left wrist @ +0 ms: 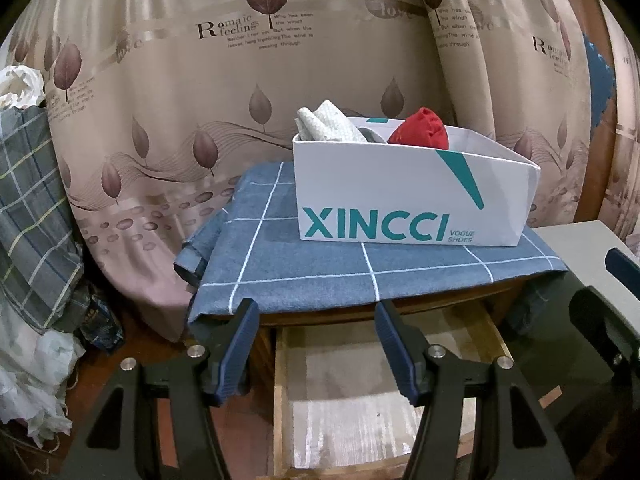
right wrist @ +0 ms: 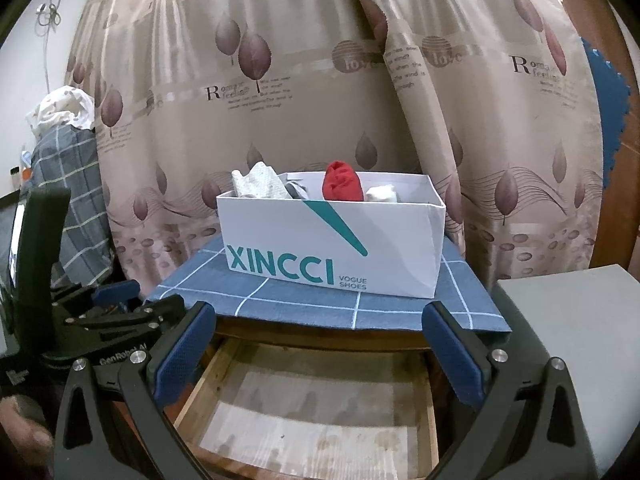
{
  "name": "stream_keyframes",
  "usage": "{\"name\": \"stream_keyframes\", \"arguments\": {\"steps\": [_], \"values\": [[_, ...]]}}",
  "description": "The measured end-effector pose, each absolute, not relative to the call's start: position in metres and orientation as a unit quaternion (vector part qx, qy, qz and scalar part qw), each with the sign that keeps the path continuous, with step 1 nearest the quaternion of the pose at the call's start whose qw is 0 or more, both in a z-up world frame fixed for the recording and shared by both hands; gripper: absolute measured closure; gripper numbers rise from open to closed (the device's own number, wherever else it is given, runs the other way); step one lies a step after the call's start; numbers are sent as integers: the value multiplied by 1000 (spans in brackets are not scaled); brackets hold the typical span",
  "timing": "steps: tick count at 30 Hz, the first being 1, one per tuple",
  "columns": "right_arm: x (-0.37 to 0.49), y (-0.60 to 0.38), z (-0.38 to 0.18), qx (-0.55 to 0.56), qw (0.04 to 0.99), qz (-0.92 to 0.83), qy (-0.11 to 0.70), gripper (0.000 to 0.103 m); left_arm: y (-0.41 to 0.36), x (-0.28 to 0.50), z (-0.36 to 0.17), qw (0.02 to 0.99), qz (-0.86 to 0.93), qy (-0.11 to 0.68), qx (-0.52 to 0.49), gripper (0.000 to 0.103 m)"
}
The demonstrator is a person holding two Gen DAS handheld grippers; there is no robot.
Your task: Take underwear out of drawer
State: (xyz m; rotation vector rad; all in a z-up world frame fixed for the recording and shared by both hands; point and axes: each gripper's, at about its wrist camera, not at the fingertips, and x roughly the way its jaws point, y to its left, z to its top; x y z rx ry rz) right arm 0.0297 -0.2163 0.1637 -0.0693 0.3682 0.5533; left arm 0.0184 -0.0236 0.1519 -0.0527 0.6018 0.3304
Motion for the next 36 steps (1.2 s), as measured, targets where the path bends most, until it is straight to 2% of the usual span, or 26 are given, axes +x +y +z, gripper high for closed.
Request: {"name": "stream_keyframes", "arguments": {"steps": [6,8,11,16,29,36], "values": [[31,-219,164,-32,944,274,182,1,-24,13,169,942,164,293,-13,40],[31,-220,165,-29,944,274,183,1,-24,5,180,947,174,270,-9,40],[31,-220,165,-28,944,275,183,1,-23,-5,194,955,163,248,-19,28],[31,-221,165,-28,943,278,182,1,-25,-20,223,963,173,209,-14,18],[28,-221,167,-26,938,292,182,1,-24,-32,269,977,112,174,-60,18],[29,-221,167,-24,937,297,184,1,-23,-19,265,966,143,206,-60,13]]}}
